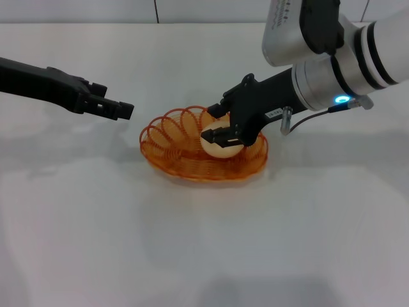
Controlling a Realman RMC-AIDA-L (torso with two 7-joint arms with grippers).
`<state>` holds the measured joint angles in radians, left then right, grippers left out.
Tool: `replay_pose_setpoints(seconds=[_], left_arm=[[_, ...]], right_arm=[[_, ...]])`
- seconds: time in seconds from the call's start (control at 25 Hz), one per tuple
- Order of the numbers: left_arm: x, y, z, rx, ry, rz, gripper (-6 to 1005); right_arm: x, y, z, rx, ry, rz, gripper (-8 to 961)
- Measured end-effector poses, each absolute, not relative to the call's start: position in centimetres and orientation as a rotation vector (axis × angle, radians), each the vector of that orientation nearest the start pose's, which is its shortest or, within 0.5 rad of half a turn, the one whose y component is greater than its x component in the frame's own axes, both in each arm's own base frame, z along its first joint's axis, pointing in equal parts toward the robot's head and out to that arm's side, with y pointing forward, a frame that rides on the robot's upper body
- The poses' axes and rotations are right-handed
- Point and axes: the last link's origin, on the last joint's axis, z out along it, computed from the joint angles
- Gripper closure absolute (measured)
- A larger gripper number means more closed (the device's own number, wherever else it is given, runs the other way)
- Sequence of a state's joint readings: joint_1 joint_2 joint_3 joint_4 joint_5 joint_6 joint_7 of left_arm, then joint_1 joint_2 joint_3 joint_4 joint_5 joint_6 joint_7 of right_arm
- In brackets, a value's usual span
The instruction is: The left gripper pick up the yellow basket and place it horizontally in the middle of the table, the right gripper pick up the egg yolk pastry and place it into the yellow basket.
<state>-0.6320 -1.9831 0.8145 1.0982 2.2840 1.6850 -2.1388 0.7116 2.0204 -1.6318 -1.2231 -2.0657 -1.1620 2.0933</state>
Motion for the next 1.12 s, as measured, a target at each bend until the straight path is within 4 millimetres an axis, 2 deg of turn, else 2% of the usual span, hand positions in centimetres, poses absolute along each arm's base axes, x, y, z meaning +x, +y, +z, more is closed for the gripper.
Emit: replay_pose_setpoints(seconds=[0.24, 0.36, 0.68, 0.88, 1.12], left_arm=[[-22.4, 36.9, 8.3, -2.672, -1.03, -0.176, 113], [-22.8, 36.8, 8.6, -2.651, -1.041, -0.195, 113], [-23.9, 36.2, 9.0, -2.632, -1.048, -0.196, 113], [-24.3, 35.9, 9.2, -2.635, -1.019, -0.218, 113], [-24.3, 35.2, 9.6, -2.657, -0.952, -0.311, 113]], right_arm=[[9.0, 37.1, -5.0, -2.909, 0.129, 0.043, 551], [9.6, 37.1, -3.9, -2.887, 0.168, 0.073, 488], [14.4, 36.2, 2.0, -2.787, 0.328, 0.277, 108], [17.4, 34.7, 4.4, -2.778, 0.389, 0.343, 113], [18.4, 33.3, 4.4, -2.833, 0.35, 0.321, 119]])
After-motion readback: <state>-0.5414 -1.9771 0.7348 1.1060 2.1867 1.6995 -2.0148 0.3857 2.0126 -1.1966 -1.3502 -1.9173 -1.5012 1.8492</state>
